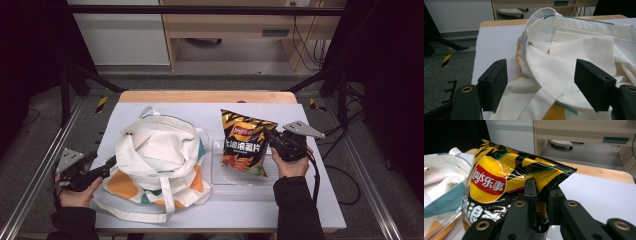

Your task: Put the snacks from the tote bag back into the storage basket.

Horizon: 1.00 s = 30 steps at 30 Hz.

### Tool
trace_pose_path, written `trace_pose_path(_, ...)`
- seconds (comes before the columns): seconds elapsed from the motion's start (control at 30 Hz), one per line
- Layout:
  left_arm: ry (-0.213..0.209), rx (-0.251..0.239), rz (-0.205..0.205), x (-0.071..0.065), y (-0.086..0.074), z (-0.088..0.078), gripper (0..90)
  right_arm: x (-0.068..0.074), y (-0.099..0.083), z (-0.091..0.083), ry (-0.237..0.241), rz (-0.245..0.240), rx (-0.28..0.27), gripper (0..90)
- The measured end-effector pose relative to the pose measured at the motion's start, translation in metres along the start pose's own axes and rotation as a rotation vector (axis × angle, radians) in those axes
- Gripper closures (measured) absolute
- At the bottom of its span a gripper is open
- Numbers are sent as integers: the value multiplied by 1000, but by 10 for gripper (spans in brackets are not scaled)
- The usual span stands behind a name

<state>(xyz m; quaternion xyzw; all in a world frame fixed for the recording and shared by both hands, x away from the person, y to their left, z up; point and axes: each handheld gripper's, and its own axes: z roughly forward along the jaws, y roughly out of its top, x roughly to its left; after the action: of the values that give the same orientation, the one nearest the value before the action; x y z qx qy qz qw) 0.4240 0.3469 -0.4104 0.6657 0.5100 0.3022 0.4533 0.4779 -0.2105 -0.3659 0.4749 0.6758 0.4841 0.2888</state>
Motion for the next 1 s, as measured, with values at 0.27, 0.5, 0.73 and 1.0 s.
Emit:
trace_pose_path(0.27,1,1,-6,1,0,0,268,5,4,-13,-27,-11,-40,643)
trace_pose_path(0.5,2,3,-5,1,0,0,268,16,21,-29,-58,-30,-156,513)
trace_pose_path(0.73,2,7,-1,0,0,0,269,45,35,-26,26,-73,-164,495)
trace_pose_path(1.0,1,4,-4,2,0,0,269,72,37,21,12,-131,-52,501)
